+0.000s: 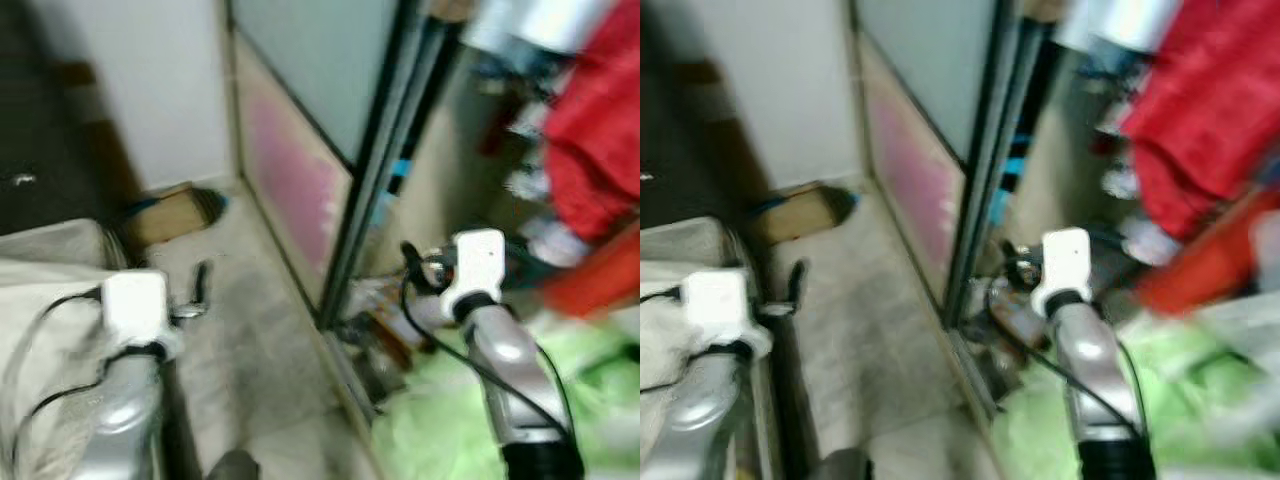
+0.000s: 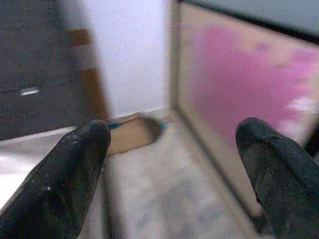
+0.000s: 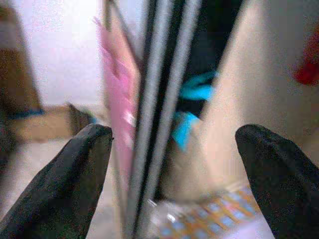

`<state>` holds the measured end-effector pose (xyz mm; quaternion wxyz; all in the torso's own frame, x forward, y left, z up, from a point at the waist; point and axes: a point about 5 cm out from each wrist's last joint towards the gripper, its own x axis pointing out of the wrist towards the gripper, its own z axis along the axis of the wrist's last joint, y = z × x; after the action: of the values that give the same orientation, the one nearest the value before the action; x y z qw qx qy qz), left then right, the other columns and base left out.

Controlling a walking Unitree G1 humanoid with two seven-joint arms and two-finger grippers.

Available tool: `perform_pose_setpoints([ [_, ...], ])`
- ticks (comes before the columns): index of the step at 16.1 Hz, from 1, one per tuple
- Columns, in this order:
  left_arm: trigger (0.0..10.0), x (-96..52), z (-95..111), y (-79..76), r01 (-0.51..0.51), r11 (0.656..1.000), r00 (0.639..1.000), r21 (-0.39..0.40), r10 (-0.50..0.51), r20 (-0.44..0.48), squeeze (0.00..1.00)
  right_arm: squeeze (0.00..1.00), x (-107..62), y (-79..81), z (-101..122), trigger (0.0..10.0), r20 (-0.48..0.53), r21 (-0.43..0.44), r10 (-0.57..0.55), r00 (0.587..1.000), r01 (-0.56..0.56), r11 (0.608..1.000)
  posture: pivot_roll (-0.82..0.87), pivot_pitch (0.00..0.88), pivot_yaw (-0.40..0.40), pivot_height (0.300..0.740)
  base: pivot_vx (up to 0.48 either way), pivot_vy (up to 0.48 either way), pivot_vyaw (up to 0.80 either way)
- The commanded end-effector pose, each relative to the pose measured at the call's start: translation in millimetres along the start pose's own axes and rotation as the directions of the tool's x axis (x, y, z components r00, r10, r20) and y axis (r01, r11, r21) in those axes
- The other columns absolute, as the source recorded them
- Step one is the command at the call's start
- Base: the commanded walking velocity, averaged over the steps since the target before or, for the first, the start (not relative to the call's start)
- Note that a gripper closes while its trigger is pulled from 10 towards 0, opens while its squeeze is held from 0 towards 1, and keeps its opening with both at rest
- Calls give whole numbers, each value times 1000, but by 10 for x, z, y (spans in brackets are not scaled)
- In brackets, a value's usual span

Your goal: Clean up the room

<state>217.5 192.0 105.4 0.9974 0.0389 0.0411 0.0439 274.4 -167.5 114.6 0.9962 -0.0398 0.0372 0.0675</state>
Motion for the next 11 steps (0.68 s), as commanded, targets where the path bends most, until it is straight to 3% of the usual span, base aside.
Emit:
perform_pose_setpoints([
  [1, 10000, -22, 47, -98, 30, 999, 999, -30, -29, 15, 0, 0, -71, -118, -47, 10000, -18, -2, -61, 998, 61, 998, 48, 0, -54, 740, 0, 0, 800],
  [5, 10000, -102, 37, -283, 47, 998, 999, -38, -46, 13, 0, 0, -244, -130, -110, 10000, -56, 60, -84, 995, 87, 994, 18, 0, -24, 740, 0, 0, 800],
  [11, 10000, -46, 104, -240, 32, 998, 999, -45, -31, 32, 0, 0, -133, -9, -86, 10000, -35, 36, 37, 999, -36, 999, 34, 0, -23, 740, 0, 0, 800],
])
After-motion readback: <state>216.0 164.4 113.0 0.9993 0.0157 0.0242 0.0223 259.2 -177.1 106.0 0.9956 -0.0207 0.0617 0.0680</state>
